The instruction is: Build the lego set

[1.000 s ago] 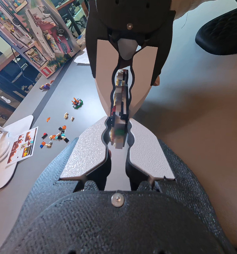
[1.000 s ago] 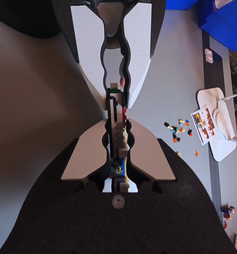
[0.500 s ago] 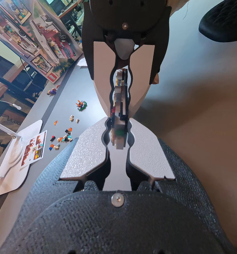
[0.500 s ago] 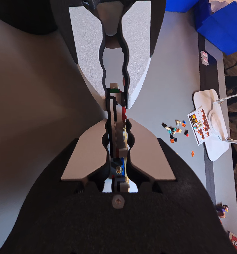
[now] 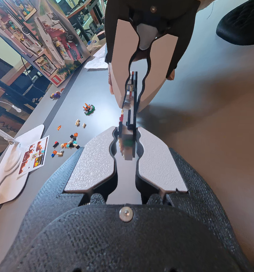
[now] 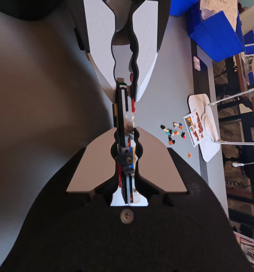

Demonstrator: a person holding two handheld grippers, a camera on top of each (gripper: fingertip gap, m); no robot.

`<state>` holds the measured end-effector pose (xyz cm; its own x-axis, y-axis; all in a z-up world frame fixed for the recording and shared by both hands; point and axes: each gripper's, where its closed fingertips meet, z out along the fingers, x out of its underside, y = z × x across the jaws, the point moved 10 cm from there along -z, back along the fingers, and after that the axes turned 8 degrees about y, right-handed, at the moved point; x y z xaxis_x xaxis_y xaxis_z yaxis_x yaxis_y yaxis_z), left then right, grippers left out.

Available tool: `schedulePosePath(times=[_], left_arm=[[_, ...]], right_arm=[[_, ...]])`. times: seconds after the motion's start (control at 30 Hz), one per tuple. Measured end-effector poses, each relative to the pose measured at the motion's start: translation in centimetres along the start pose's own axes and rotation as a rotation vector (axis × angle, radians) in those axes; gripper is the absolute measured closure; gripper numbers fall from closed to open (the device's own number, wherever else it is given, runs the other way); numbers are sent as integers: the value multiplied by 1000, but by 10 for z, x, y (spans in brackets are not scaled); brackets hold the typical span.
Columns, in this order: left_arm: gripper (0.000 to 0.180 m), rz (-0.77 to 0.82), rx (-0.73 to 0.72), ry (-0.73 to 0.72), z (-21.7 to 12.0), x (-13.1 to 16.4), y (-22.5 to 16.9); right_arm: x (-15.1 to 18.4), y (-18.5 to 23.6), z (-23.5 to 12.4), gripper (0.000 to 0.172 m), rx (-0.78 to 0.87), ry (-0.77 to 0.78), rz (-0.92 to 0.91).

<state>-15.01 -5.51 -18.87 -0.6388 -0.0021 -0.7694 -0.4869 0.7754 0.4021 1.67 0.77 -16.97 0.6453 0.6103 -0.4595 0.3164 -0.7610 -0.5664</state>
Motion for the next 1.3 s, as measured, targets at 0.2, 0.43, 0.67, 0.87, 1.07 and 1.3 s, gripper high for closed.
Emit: schedulePosePath(times=[0.2,0.43,0.67,0.87,1.07,1.3], left_arm=[[146,-62,29,-12,-3,4,5],[110,-404,251,66,0,20,20],[115,-466,256,211,18,22,9],[116,-372,179,254,19,20,4],[116,-233,74,305,23,18,-4],[113,-249,75,301,23,19,-3]], right_arm=[[-1,2,5,153,63,24,-76],[3,18,21,153,247,42,-332],[4,28,26,153,302,26,-423],[6,34,22,139,223,51,-390],[3,30,19,141,172,64,-272],[4,28,30,149,152,107,-304]])
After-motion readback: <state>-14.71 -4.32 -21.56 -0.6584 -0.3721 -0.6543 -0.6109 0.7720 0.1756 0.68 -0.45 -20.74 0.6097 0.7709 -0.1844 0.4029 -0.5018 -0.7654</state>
